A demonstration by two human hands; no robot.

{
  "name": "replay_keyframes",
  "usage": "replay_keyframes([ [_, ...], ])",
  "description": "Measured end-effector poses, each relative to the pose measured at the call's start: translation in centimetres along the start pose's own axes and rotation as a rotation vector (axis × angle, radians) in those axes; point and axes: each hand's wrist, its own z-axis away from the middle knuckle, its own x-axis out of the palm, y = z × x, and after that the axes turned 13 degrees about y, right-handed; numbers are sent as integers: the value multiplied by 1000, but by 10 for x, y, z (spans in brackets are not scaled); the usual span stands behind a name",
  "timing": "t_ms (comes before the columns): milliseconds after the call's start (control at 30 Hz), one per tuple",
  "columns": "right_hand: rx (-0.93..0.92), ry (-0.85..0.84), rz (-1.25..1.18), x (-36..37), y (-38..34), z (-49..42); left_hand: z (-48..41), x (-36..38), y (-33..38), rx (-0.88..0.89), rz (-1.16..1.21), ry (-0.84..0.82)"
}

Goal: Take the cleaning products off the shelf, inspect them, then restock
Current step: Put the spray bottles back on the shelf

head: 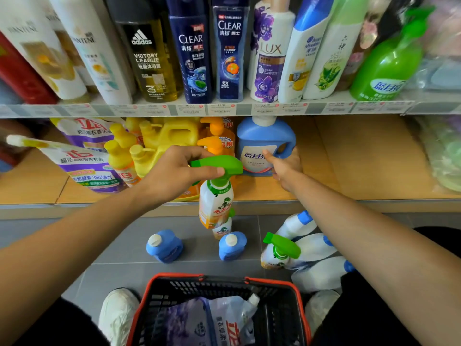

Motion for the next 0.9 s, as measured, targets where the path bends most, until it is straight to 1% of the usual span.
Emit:
replay_keyframes([
  [133,11,-55,136,-7,-9,8,-6,1,3,20,0,-12],
  [167,13,-85,169,-14,-12,17,-7,2,5,29,3,-20],
  [200,17,-148,203,-22,-15,26,-8,5,7,41,15,-28],
  [233,8,-251,234,-31,-18,36,-9,8,9,52,36,-29],
  [333,-51,-679,241,-62,-26,64,-13,17,14,84,101,19],
  [367,-74,-788,232,-70,-26,73,-15,20,16,92,118,40],
  [400,-109,-849,233,-76,-24,82,-17,23,18,96,134,55],
  [433,-155,-863,239,-80,-22,92,-19,27,20,96,154,62],
  [467,-207,-828,246,-82,-18,103,-20,32,22,98,175,64],
  [567,-385,-545,217,-86,-5,125,-22,47,27,114,256,90],
  [633,-462,-415,207,-90,-1,125,-23,55,29,109,290,97],
  [767,-481,-301,201,-102,4,102,-26,67,26,148,297,-4],
  [833,-455,-219,192,-108,8,84,-28,74,10,120,193,-22],
  [900,-406,-155,195,-113,11,65,-27,79,-15,75,18,-55],
])
